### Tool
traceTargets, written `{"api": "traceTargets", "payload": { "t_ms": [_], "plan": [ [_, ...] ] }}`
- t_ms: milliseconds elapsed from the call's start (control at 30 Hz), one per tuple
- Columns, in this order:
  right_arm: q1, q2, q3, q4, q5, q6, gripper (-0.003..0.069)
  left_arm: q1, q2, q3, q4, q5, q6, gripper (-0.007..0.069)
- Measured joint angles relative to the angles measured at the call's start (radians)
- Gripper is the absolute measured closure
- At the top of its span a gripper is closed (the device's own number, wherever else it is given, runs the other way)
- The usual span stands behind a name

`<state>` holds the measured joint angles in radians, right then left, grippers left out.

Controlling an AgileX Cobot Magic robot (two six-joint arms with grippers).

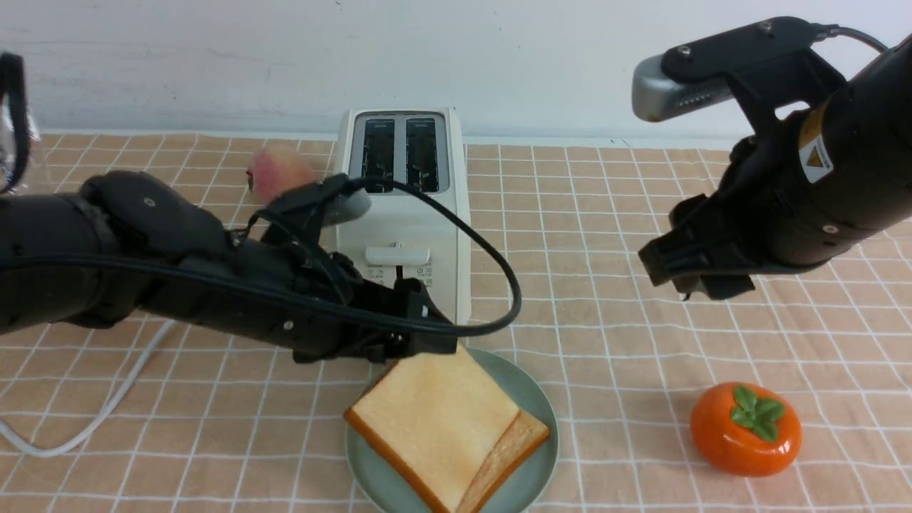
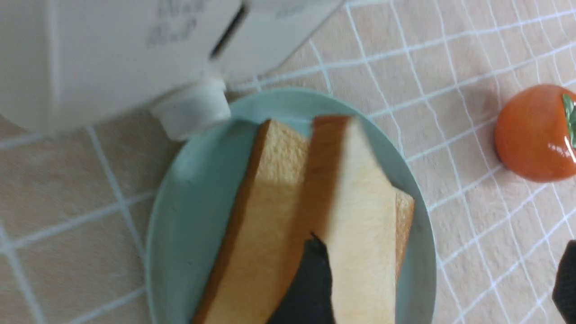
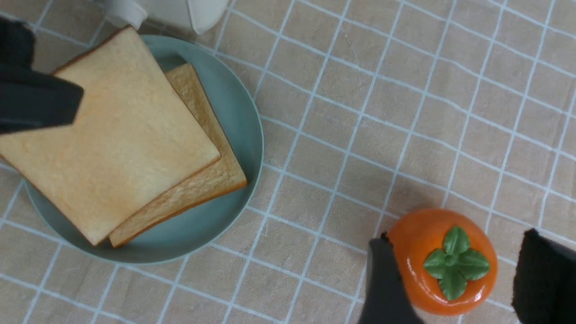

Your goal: Take toasted bread from bread machine on light coffee tablecloth place on plate.

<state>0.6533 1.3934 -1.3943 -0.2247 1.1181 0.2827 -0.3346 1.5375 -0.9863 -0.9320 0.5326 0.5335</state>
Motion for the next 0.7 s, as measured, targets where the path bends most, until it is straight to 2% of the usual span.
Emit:
{"api": "traceTargets", "payload": {
  "t_ms": [67, 100, 133, 167, 267, 300, 333, 367, 400, 467, 500, 567, 600, 633, 667, 700],
  "plan": [
    [0.0, 0.0, 0.0, 0.0, 0.0, 0.0, 0.0269, 0.0, -0.026, 0.0, 0.052, -0.029, -0.037, -0.0041],
    [0.0, 0.0, 0.0, -0.001, 0.001, 0.0, 0.0269, 0.0, -0.072, 0.0, 0.173, -0.071, -0.104, -0.0041],
    [0.0, 0.0, 0.0, -0.002, 0.001, 0.0, 0.0269, 0.0, -0.077, 0.0, 0.188, -0.071, -0.104, -0.0041],
    [0.0, 0.0, 0.0, -0.007, 0.002, 0.0, 0.0269, 0.0, -0.114, 0.0, 0.296, -0.086, -0.17, -0.0035],
    [0.0, 0.0, 0.0, -0.037, 0.004, 0.0, 0.027, 0.0, -0.191, -0.002, 0.501, -0.01, -0.285, 0.0011],
    [0.0, 0.0, 0.0, -0.043, 0.004, 0.0, 0.0271, 0.0, -0.202, -0.004, 0.528, 0.014, -0.302, 0.0022],
    [0.0, 0.0, 0.0, -0.061, 0.007, 0.006, 0.0276, 0.0, -0.226, -0.01, 0.595, 0.086, -0.349, 0.0057],
    [0.0, 0.0, 0.0, -0.105, 0.02, 0.035, 0.0293, 0.0, -0.261, -0.019, 0.706, 0.204, -0.469, 0.0138],
    [0.0, 0.0, 0.0, -0.119, 0.023, 0.041, 0.0295, 0.0, -0.261, -0.021, 0.718, 0.218, -0.469, 0.0138],
    [-0.003, -0.001, 0.0, -0.195, 0.041, 0.103, 0.0331, 0.0, -0.291, -0.021, 0.831, 0.332, -0.657, 0.0257],
    [-0.02, -0.009, 0.005, -0.268, 0.047, 0.17, 0.039, 0.0, -0.317, -0.019, 0.909, 0.404, -0.796, 0.0371],
    [-0.063, -0.036, 0.038, -0.326, 0.034, 0.248, 0.0489, 0.0, -0.377, -0.002, 0.99, 0.462, -0.92, 0.055],
    [-0.074, -0.04, 0.043, -0.33, 0.032, 0.261, 0.051, 0.0, -0.384, 0.001, 0.997, 0.469, -0.926, 0.0562],
    [-0.09, -0.056, 0.065, -0.341, 0.019, 0.277, 0.0543, 0.0, -0.411, 0.012, 1.021, 0.478, -0.946, 0.0606],
    [-0.138, -0.099, 0.124, -0.345, -0.014, 0.308, 0.0627, 0.0, -0.473, 0.038, 1.065, 0.497, -0.982, 0.0638],
    [-0.169, -0.125, 0.16, -0.345, -0.037, 0.318, 0.0658, 0.0, -0.515, 0.057, 1.086, 0.505, -1.005, 0.0638]
  ]
}}
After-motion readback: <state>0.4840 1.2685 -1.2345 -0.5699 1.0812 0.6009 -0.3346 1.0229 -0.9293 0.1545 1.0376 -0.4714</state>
